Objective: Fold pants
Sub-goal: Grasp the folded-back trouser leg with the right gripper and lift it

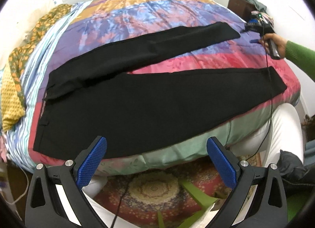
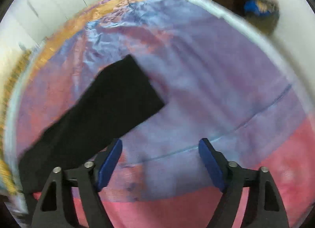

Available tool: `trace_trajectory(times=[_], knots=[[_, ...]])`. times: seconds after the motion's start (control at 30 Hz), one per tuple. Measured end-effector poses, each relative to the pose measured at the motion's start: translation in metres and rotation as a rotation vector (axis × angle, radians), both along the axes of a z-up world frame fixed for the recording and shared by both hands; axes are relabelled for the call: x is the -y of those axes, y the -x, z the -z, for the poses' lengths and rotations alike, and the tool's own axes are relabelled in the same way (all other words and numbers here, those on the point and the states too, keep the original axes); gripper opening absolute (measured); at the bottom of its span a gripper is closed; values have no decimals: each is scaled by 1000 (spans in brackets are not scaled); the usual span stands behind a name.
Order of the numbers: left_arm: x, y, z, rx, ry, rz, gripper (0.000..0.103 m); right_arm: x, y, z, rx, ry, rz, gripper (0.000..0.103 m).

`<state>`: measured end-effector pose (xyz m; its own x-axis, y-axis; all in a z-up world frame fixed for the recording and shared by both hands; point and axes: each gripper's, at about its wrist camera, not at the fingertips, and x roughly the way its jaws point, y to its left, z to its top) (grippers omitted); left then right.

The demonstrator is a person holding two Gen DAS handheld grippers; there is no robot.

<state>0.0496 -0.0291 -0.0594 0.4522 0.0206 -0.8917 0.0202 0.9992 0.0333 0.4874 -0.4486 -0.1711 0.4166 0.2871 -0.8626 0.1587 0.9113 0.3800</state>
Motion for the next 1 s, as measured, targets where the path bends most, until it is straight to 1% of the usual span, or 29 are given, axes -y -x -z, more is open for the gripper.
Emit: trace_trajectory(times=[0.03, 0.1, 0.13, 0.23, 0.27, 0.3, 0.33, 0.37, 0.4, 0.43, 0.47, 0.5, 0.53, 0.57, 0.6, 0.63, 0.7, 0.73, 0.77, 0.8, 0.83, 0.87, 0.9, 0.93, 0.97, 1.0], knots=[[3, -1, 1, -1, -5, 6, 102, 3, 1, 8, 15, -93, 38, 73], [9, -3, 2, -9, -22, 22, 102, 5, -2, 18, 41, -192, 103, 66], [9, -4, 3, -11, -26, 24, 102, 7, -7, 24, 48, -216, 127, 64], [6, -7, 5, -32, -33, 8, 102, 7, -18, 48, 27, -258, 234, 59], [4, -8, 7, -39, -31, 0, 102, 8, -21, 55, 29, -294, 273, 57], [2, -10, 8, -46, -28, -9, 102, 8, -29, 56, 30, -308, 283, 46], [-1, -11, 11, -58, -22, -20, 102, 5, -35, 54, 29, -300, 268, 33], [-4, -12, 13, -63, -19, -27, 102, 1, -38, 46, 34, -252, 234, 13], [-6, -14, 14, -66, -18, -35, 102, -2, -38, 36, 59, -208, 202, 12], [-10, -16, 16, -67, -19, -46, 102, -4, -35, 22, 94, -131, 163, 12], [-15, -19, 20, -67, -17, -62, 102, -5, -32, 16, 85, -39, 140, 12], [-20, -23, 23, -68, -15, -76, 102, -4, -30, 18, 57, 31, 125, 14], [-28, -30, 26, -70, -12, -92, 102, -5, -24, 21, 20, 120, 104, 18], [-37, -39, 30, -60, -7, -106, 102, -5, -18, 25, -5, 178, 102, 39], [-48, -52, 33, -39, -12, -121, 102, -3, -11, 27, -20, 233, 112, 54], [-60, -66, 35, -20, -33, -143, 102, 1, -2, 24, -1, 252, 122, 58], [-82, -93, 38, 31, -70, -188, 102, -7, 11, 11, 53, 317, 135, 60], [-96, -112, 40, 68, -92, -218, 102, -19, 16, 3, 90, 328, 114, 60], [-114, -138, 47, 112, -136, -261, 102, -33, 20, -4, 125, 314, 80, 60], [-124, -151, 53, 130, -160, -285, 102, -52, 22, -11, 159, 282, 32, 60], [-138, -171, 64, 143, -189, -314, 102, -80, 23, -16, 187, 224, -42, 60], [-156, -194, 82, 140, -221, -363, 101, -113, 23, -18, 196, 141, -135, 60], [-166, -204, 92, 130, -230, -388, 101, -140, 19, -18, 190, 71, -206, 60], [-182, -220, 112, 96, -232, -427, 101, -182, 21, -16, 174, -34, -313, 60], [-191, -226, 125, 60, -231, -448, 101, -222, 26, -14, 157, -121, -405, 60], [-201, -231, 141, 16, -225, -473, 101, -255, 30, -11, 141, -182, -474, 60]])
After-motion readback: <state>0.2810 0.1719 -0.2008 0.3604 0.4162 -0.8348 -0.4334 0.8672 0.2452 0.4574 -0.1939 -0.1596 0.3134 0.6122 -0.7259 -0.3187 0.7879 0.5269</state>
